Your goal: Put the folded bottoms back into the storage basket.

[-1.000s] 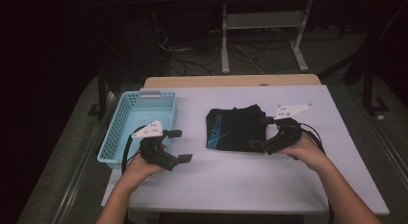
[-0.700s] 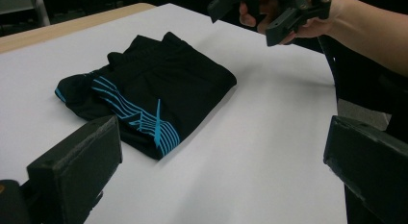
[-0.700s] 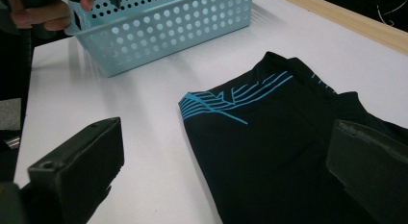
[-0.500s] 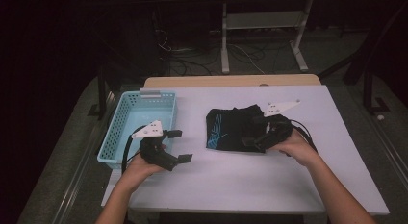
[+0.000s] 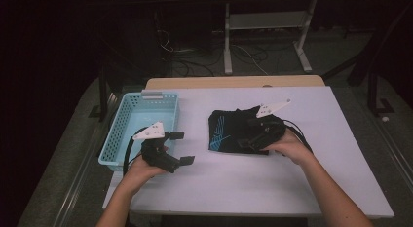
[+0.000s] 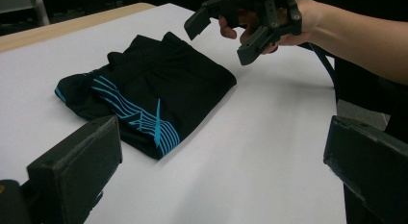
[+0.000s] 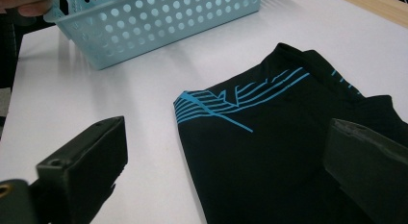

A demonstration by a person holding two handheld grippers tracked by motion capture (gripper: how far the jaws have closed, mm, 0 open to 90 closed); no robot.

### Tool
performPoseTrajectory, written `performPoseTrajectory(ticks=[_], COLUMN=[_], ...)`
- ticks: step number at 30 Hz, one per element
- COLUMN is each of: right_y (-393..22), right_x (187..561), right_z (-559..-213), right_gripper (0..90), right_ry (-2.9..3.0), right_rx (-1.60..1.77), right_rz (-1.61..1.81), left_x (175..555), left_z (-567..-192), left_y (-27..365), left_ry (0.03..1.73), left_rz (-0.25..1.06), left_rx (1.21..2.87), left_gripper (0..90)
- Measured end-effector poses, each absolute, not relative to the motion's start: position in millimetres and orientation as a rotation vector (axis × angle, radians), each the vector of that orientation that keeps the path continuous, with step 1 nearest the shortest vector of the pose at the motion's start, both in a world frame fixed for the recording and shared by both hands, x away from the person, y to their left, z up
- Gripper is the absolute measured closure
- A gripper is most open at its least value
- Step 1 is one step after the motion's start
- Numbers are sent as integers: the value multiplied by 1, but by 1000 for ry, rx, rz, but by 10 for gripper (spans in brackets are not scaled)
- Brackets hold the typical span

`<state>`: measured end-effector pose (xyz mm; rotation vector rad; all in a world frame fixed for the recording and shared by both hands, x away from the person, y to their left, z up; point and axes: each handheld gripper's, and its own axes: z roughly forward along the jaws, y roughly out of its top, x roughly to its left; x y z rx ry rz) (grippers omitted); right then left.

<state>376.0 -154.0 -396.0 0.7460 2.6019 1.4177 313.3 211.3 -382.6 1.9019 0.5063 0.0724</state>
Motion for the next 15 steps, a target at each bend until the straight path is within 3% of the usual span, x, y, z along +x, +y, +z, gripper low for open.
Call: performPoseTrajectory(ticks=[15], right_y=[-155], right_x=[380], right_z=[-402], right_gripper=[194], right_ry=[2649], right_rx=[746], right_rz=[1404], left_x=[315], left_z=[-383], left_y=[212], left_ry=[512], left_rz=[67], left_rx=[1900], left_gripper=[0])
